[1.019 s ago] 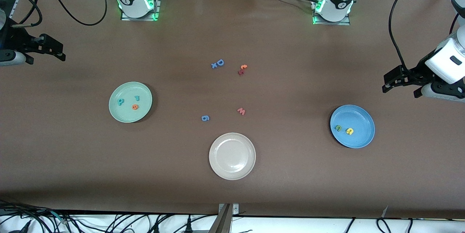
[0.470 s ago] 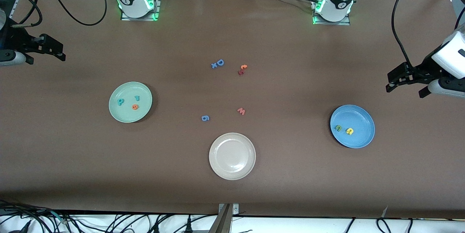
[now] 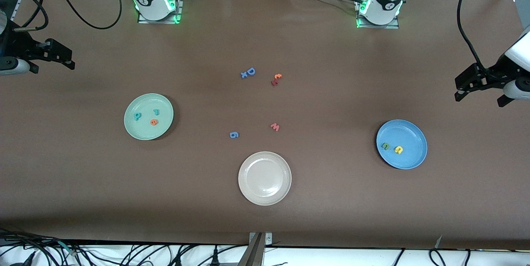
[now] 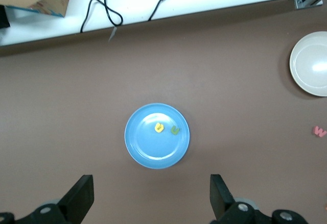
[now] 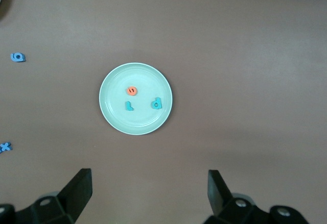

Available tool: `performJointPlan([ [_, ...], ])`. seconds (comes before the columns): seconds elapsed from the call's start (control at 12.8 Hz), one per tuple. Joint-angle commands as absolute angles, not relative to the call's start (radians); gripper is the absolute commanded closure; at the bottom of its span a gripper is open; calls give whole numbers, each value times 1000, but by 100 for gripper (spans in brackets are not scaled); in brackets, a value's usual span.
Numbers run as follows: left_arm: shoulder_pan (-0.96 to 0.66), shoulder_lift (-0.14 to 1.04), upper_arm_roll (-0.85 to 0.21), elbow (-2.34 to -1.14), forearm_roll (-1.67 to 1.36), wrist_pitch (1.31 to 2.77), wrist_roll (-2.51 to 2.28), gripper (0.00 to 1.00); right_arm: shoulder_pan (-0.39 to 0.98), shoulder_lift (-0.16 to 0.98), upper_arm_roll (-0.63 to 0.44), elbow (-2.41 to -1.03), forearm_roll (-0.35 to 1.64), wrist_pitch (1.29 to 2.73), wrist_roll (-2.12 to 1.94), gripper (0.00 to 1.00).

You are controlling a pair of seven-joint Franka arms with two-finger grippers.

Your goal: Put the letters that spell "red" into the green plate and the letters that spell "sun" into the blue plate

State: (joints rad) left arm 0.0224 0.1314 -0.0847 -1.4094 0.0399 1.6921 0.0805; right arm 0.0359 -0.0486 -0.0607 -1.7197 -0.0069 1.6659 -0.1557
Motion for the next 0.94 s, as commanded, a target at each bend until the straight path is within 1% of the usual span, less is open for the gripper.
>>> performJointPlan([
  [0.0, 18, 147, -95, -1377, 74, 1655, 13, 0, 43, -41, -63, -1697, -9, 1646, -164, 0],
  [0.39, 18, 147, -95, -1377, 52, 1651, 2, 0, 43, -41, -64, -1697, -9, 1644, -164, 0],
  [0.71, 23, 146, -94, -1376, 29, 1603, -80, 0, 41, -43, -63, -1697, -11, 1644, -164, 0],
  [0.86, 25, 147, -92, -1376, 29, 1603, -80, 0, 43, -43, -63, -1697, -11, 1644, -164, 0],
])
